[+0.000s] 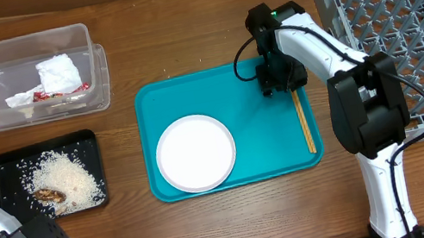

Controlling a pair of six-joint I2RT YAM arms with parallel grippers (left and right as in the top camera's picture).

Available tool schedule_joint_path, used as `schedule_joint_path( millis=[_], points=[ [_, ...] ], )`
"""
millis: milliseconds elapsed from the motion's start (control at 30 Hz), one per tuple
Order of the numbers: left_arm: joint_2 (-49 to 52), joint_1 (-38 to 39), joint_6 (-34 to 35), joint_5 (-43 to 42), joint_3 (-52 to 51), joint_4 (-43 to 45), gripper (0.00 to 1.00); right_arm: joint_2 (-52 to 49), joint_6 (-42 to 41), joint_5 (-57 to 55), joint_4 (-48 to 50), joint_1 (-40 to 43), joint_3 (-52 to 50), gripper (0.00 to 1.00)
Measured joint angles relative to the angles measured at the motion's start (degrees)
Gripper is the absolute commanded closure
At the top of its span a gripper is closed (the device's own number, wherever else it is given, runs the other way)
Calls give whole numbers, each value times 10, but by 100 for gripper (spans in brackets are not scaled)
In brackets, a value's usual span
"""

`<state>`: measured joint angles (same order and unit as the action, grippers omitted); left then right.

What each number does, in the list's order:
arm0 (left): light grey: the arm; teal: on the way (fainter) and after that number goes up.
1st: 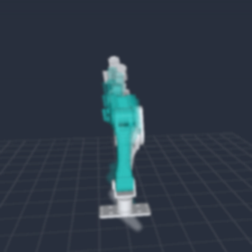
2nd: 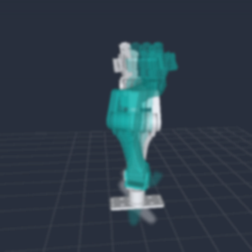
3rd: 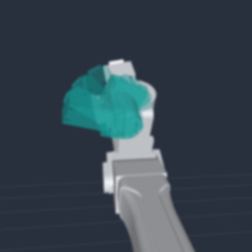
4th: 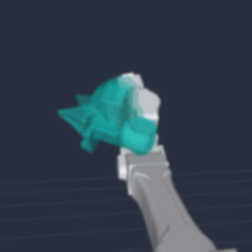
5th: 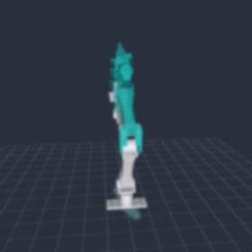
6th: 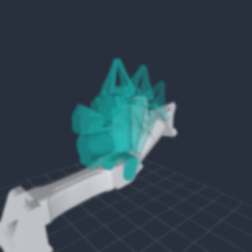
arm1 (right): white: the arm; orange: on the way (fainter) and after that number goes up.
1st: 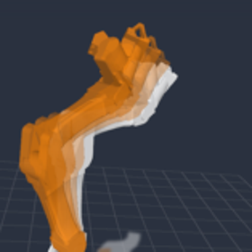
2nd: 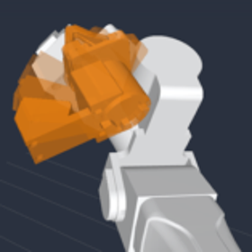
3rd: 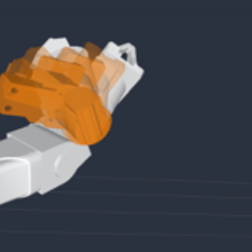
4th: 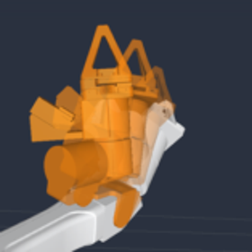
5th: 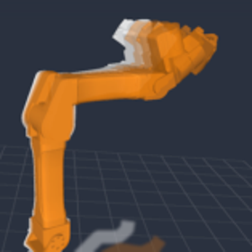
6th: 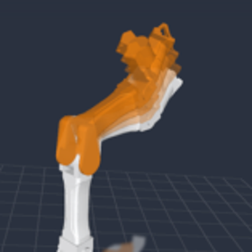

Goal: Sort waste into correct bins and load items into the dishwasher
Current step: 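Close the right gripper on the chopsticks and lift them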

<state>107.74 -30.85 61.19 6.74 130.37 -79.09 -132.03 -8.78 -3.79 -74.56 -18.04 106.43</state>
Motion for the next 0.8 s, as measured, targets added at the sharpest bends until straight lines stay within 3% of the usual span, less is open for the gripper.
schedule_joint_path(
  millis=[500,567,733,800],
  points=[
    [0,0,0,0,0,0,0,10,0,0,38,0,-35,43],
    [0,0,0,0,0,0,0,13,2,1,42,0,-40,52],
    [0,0,0,0,0,0,0,14,5,14,40,0,-45,96],
    [0,0,0,0,0,0,0,14,1,21,41,0,-45,96]
  ],
)
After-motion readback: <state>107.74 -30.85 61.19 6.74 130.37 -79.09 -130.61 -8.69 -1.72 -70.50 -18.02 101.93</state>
